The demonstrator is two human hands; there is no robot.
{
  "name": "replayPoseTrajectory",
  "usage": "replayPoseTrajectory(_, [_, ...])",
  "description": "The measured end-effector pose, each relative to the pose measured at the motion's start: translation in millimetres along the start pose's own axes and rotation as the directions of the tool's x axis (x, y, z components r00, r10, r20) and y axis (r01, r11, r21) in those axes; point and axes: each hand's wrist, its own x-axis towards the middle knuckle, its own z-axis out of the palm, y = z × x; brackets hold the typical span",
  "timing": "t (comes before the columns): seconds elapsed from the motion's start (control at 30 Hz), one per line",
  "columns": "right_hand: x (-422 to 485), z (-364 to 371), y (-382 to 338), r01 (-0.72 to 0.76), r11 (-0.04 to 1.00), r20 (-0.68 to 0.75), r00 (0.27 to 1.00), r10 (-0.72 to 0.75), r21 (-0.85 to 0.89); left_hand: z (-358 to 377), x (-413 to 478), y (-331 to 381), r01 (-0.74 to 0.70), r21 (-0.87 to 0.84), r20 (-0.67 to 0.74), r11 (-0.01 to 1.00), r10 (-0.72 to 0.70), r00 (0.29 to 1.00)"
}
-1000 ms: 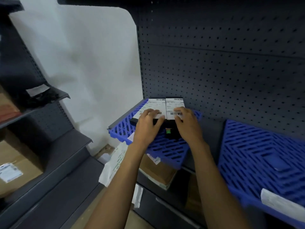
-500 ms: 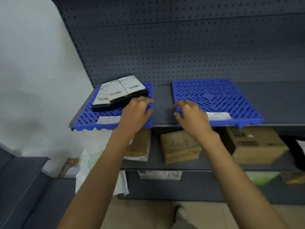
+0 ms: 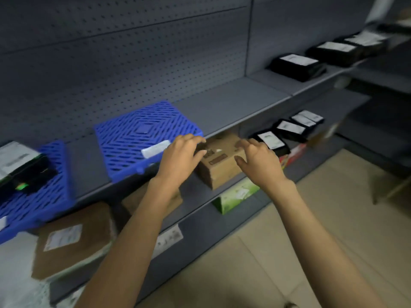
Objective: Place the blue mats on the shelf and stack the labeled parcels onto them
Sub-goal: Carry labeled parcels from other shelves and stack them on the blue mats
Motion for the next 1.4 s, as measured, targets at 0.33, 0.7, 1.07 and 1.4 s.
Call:
replayPoseTrajectory(0.33, [-39.1, -81.6, 237.2, -0.277, 0.960, -0.065, 0.960, 0.273, -0.049, 105.6, 98.2, 233.8, -0.257, -0.096, 0.070, 0.962, 0.264, 0.962])
replayPoseTrajectory(0.7, [-57.3, -160.9, 491.4, -0.465, 0.884, -0.136, 0.880, 0.456, -0.043, 223.5, 202.8, 465.4, -0.427, -0.190, 0.147, 0.884, 0.456, 0.878])
replayPoseTrajectory(1.07, [38.2, -100.6, 638.5, -0.519, 0.854, 0.009, 0.854, 0.520, -0.025, 377.5, 328.1, 513.8, -0.402, -0.220, 0.237, 0.889, 0.448, 0.862])
replayPoseTrajectory(1.4, [163.4, -63.2, 752.2, -0.604, 0.796, 0.051, 0.795, 0.605, -0.020, 495.1, 454.0, 507.6, -0.087, -0.312, 0.340, 0.946, 0.197, 0.919])
